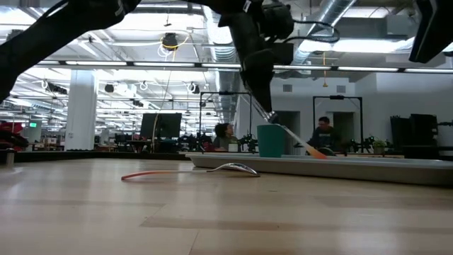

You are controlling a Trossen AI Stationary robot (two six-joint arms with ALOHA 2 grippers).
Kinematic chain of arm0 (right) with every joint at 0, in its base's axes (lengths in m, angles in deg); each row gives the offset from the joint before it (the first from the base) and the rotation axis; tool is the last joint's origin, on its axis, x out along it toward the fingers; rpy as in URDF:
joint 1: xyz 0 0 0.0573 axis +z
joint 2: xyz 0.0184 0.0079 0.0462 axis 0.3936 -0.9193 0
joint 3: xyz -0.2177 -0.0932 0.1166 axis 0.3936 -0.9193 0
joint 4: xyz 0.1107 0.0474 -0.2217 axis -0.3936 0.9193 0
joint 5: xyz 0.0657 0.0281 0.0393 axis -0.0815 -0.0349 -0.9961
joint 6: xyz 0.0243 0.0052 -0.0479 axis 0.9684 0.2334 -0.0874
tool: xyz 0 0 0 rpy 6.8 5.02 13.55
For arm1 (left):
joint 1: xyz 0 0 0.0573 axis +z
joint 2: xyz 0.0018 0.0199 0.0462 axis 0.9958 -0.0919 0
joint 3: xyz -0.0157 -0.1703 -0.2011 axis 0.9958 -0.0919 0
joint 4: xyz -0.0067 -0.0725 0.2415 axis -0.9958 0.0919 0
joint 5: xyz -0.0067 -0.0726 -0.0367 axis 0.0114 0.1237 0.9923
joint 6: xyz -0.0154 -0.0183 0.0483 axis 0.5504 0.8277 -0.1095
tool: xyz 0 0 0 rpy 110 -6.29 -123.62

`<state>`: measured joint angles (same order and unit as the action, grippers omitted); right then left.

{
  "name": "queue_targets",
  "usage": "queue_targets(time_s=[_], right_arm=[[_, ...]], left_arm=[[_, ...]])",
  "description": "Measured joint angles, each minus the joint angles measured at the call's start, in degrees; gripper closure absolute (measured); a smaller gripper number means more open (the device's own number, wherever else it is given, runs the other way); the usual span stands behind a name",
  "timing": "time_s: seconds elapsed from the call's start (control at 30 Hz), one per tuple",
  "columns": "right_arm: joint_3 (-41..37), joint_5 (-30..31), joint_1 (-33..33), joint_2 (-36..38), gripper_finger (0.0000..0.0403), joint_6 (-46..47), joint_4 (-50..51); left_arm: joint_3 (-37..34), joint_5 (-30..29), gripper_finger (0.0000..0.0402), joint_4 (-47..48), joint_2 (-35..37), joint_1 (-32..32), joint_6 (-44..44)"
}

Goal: Pick and place plate/cup/fork/spoon on tray
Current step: Put the orange fork to the right of the blue tray

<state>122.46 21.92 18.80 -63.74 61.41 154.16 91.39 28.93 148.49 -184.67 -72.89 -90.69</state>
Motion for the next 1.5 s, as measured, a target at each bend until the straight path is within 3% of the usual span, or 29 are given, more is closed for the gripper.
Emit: queue_targets(time_s=[0.23,0.5,0.73,1.0,1.17,1.5], right_arm=[[0.0,0.0,-0.1,0.0,0.0182,0.0,-3.0],[0.0,0.0,-0.1,0.0,0.0182,0.0,-3.8],[0.0,0.1,-0.1,0.0,0.0182,0.0,-3.9],[0.0,0.2,-0.1,0.0,0.0182,0.0,-5.5],[0.0,0.2,-0.1,-0.1,0.0182,0.0,-5.7],[0.0,1.2,-0.2,-0.1,0.0182,0.0,-6.8]], left_arm=[[0.0,-3.8,0.0401,-0.5,0.0,-2.9,-14.2],[0.0,-3.7,0.0401,-5.8,0.0,-3.5,-16.8],[0.0,-3.8,0.0401,-7.2,0.0,-3.5,-24.9],[-6.2,-0.1,0.0401,-12.2,0.0,-3.4,-23.1],[-12.1,-7.1,0.0401,-15.4,-0.3,-4.3,-23.1],[-13.3,-9.1,0.0396,-20.3,-0.1,-4.2,-22.0]])
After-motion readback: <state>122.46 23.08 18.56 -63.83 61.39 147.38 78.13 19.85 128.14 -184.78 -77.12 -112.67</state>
